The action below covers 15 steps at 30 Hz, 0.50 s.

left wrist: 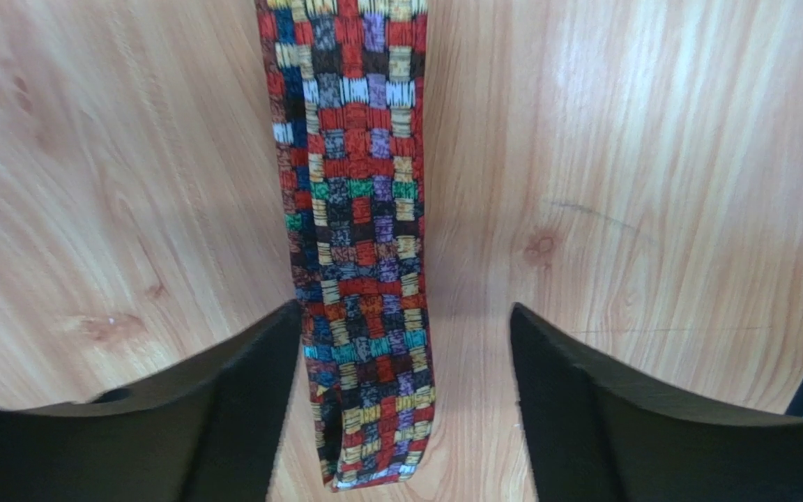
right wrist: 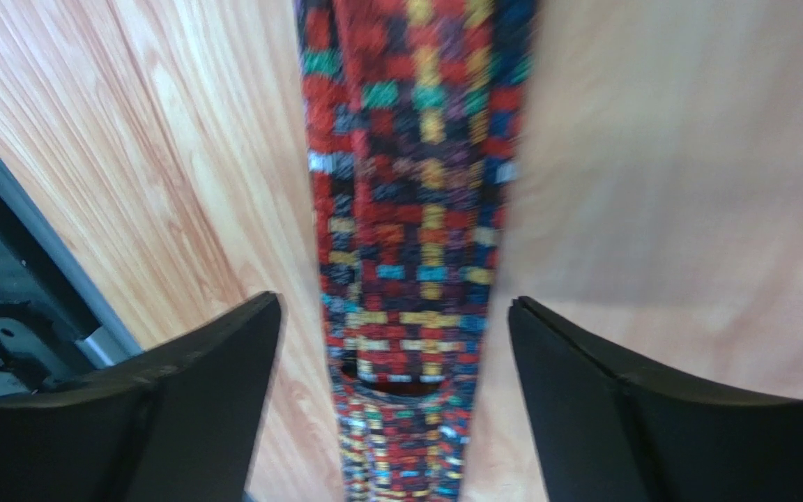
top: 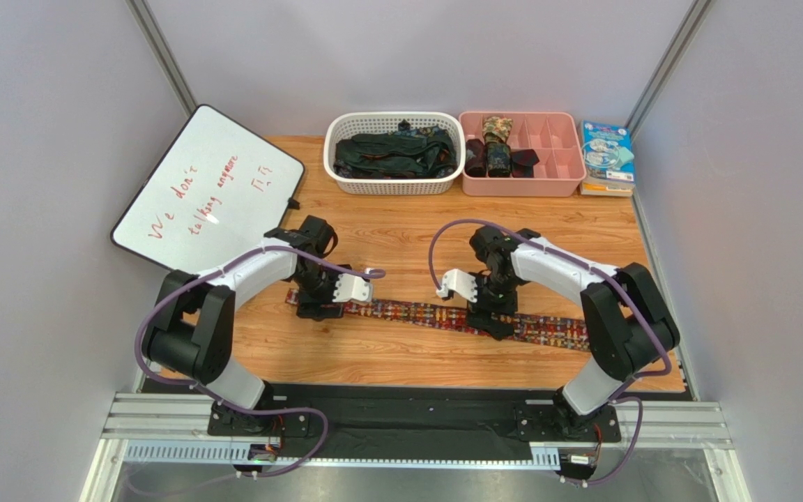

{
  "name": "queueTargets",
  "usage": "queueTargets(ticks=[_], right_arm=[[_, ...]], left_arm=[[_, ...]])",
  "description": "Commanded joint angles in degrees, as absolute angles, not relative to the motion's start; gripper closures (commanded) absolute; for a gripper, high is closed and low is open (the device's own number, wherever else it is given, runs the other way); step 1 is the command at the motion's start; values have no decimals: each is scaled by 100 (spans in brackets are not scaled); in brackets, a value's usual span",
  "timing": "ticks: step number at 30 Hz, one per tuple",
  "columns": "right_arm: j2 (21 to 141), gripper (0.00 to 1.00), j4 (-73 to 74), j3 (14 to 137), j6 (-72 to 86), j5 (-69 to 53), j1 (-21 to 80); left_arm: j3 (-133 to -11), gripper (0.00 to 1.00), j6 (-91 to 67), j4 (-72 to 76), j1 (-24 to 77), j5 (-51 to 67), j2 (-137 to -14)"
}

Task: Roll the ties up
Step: Flatten out the tie at the center of the board.

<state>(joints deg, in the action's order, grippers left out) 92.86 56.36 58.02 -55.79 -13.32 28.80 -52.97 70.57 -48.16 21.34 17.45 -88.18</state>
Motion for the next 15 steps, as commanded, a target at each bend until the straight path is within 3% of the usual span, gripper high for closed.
queueTargets(ticks=[1,3,9,15], right_arm=[[9544,20,5415,5467,-5677,-739,2883],[9754,28,5212,5432,-5835,-467,2822],[10230,42,5142,5879,-6257,-185,2444],[10319,44,5194,5933,-6740,-79,2127]], left_arm=[[-5457,29,7226,-4676,2109,1310,-9149],[-5624,38,7181,-4841,2109,1283,-9360],[-5722,46,7032,-5238,2355,1301,-9422],[-5967,51,6496,-5387,2645,1450,-9597]])
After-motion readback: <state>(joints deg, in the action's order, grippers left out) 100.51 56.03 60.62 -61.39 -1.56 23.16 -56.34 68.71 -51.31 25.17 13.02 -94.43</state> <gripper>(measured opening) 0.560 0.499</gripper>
